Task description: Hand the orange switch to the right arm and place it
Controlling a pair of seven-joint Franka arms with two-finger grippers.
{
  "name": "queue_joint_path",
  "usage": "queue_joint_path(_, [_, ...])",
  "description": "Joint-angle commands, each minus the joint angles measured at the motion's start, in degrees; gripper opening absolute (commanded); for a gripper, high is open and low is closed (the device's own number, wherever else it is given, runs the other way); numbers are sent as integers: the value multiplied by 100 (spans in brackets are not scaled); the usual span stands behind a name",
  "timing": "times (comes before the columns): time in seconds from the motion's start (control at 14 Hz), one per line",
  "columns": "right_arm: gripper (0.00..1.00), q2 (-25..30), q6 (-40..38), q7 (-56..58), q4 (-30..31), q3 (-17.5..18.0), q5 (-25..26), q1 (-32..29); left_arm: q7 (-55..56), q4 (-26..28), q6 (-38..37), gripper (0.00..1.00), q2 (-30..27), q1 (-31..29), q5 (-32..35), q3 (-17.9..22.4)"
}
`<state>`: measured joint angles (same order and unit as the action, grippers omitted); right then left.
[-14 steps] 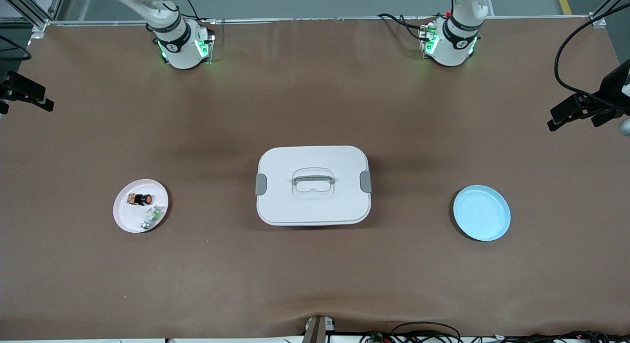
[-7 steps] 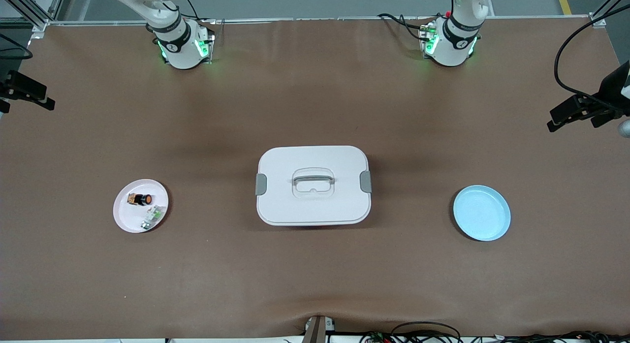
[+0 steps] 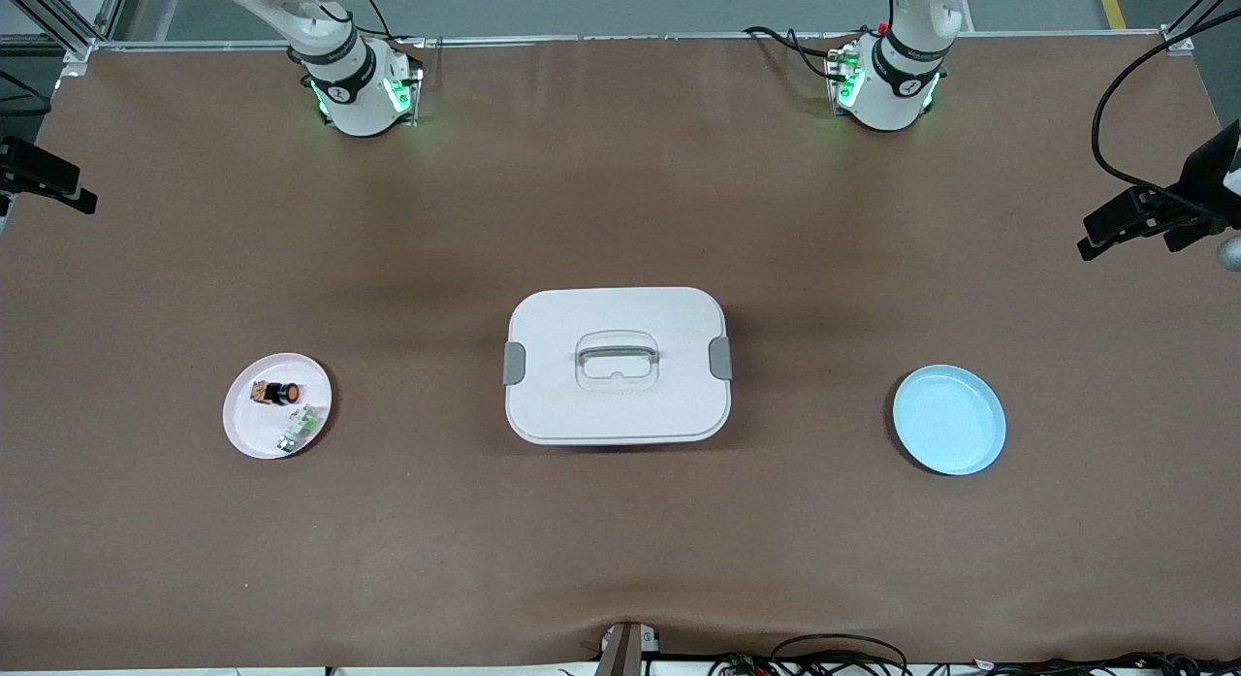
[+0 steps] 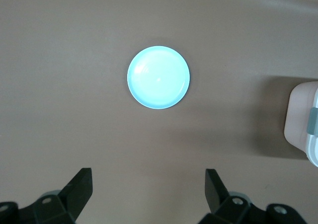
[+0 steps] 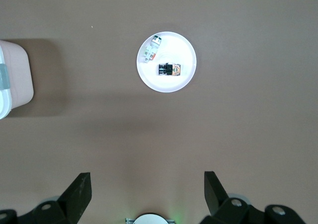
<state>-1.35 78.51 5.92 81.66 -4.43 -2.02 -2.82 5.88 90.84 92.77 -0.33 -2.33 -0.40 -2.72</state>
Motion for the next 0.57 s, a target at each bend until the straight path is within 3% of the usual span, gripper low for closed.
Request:
queue_joint_path(0.0, [100, 144, -37, -389, 87, 47, 62, -34, -113, -137, -119, 100, 51, -48, -65, -18])
queue_joint_path(0.5, [100, 153, -55, -443, 61, 56, 62, -34, -113, -137, -119, 100, 68, -66, -65, -18])
